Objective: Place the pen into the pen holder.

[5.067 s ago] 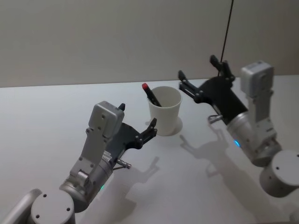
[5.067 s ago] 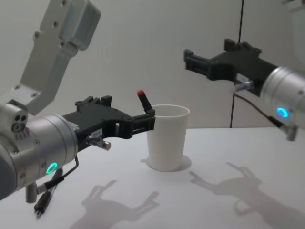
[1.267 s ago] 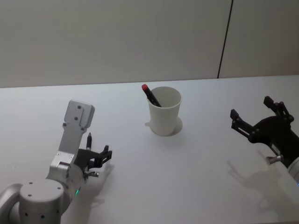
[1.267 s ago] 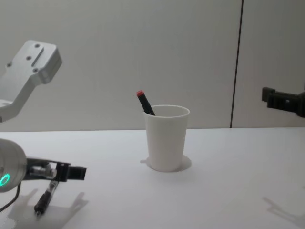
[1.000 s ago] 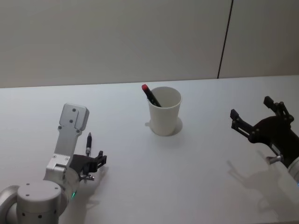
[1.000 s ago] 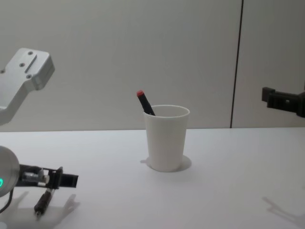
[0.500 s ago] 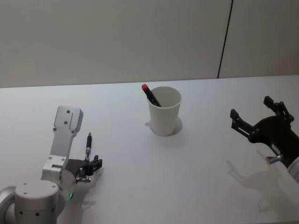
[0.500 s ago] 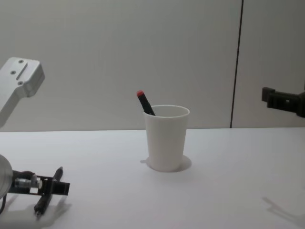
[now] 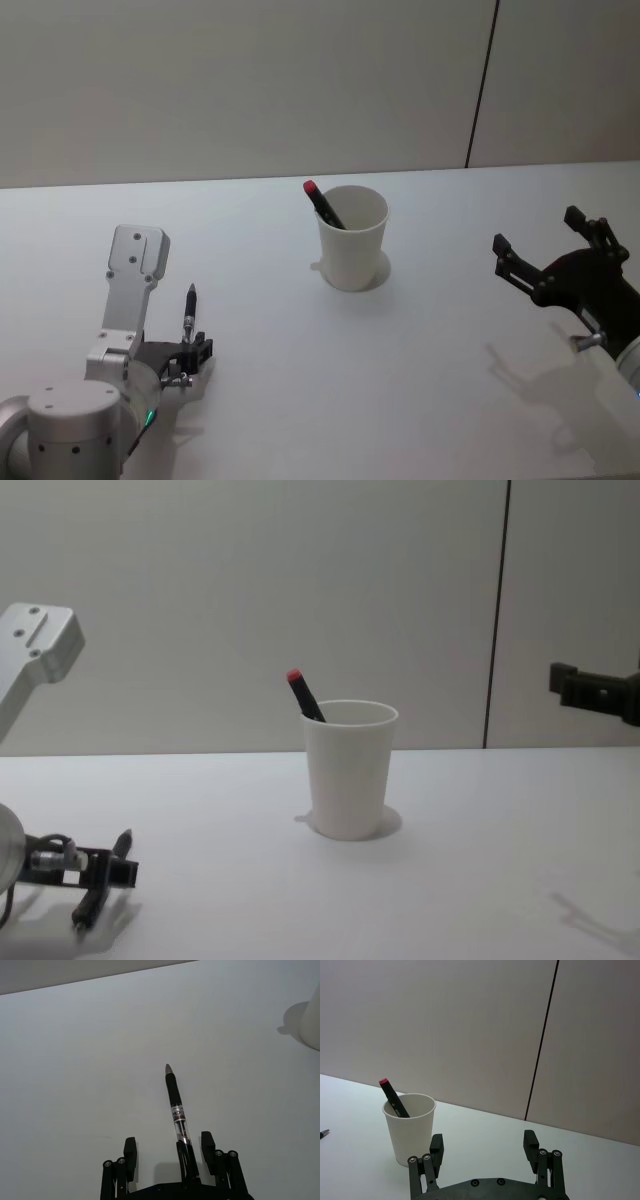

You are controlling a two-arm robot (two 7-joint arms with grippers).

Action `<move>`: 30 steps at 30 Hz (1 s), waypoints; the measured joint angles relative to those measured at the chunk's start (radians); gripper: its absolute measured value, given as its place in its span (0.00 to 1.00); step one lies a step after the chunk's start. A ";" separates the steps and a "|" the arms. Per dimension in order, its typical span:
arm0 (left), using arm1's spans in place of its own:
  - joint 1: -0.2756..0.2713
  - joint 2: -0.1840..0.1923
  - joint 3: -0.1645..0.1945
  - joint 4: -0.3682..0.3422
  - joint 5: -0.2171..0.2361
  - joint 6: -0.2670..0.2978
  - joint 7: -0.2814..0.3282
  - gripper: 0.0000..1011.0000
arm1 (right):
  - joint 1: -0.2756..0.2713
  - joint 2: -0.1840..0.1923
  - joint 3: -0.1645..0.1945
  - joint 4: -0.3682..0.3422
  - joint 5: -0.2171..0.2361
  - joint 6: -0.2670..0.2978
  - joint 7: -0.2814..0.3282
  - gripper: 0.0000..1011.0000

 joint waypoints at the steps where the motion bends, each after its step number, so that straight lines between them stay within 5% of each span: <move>1: 0.000 -0.001 -0.001 0.000 -0.002 0.001 0.000 0.83 | 0.000 0.000 0.000 0.000 0.000 0.000 0.000 0.99; 21: 0.018 -0.029 -0.013 0.002 -0.023 0.020 0.002 0.21 | 0.000 0.000 0.000 0.000 0.000 0.000 0.000 0.99; 30: 0.024 -0.035 -0.018 0.002 -0.024 0.020 -0.001 0.18 | 0.000 0.000 0.000 0.000 0.000 0.000 0.000 0.99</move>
